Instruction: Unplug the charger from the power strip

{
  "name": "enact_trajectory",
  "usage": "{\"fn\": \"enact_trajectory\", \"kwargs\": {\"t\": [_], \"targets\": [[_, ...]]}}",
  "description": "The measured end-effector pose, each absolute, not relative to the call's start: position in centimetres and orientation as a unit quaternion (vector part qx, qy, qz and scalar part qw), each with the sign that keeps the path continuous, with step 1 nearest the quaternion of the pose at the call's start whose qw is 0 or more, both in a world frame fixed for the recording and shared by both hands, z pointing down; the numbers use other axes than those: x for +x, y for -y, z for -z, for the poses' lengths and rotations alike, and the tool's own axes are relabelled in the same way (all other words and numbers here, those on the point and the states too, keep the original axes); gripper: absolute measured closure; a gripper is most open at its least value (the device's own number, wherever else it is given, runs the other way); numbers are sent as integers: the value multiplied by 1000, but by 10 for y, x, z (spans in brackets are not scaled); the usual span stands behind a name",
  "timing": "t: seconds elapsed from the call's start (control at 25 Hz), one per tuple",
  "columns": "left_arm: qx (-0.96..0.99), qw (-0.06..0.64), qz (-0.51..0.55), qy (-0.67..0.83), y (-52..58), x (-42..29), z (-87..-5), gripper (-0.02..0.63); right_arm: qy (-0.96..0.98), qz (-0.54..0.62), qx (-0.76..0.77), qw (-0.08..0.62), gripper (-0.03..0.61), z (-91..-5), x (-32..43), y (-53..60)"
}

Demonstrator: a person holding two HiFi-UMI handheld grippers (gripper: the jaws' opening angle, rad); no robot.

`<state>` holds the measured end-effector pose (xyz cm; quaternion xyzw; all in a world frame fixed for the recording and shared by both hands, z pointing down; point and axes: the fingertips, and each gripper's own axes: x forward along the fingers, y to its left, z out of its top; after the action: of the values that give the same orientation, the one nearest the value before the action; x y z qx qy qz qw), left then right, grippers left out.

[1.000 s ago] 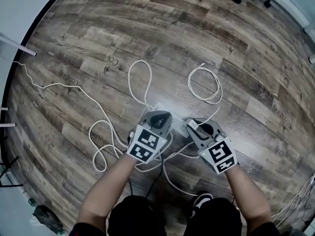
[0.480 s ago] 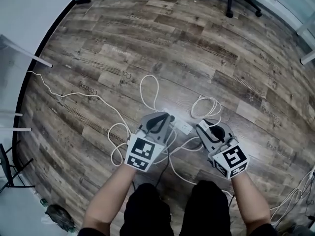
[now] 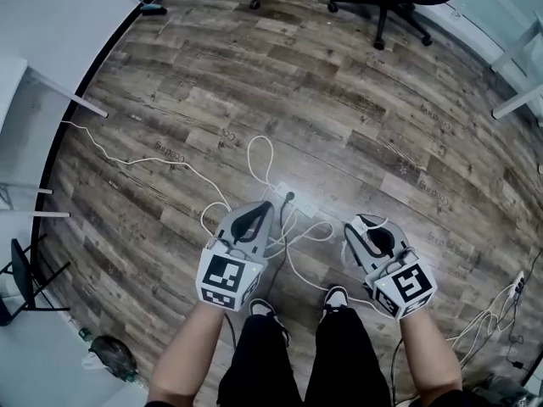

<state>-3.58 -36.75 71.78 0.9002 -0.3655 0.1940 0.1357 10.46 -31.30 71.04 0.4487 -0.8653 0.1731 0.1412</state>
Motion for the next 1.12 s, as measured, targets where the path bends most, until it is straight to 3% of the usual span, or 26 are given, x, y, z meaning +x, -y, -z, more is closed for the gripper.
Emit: {"fn": "enact_trajectory", "kwargs": {"t": [0.4,0.84,1.12], "targets": [[883,142,-152,420,318,-71,-480,589,845,-186,495,81,471,-490,123,274],[859,99,-98,493,254,-138,-241,590,855,-162,492,36,471,-267,90,247],[841,73,-57,533,201,-185,-141,590,876,-126,464,14,471,-177,55,211]]}}
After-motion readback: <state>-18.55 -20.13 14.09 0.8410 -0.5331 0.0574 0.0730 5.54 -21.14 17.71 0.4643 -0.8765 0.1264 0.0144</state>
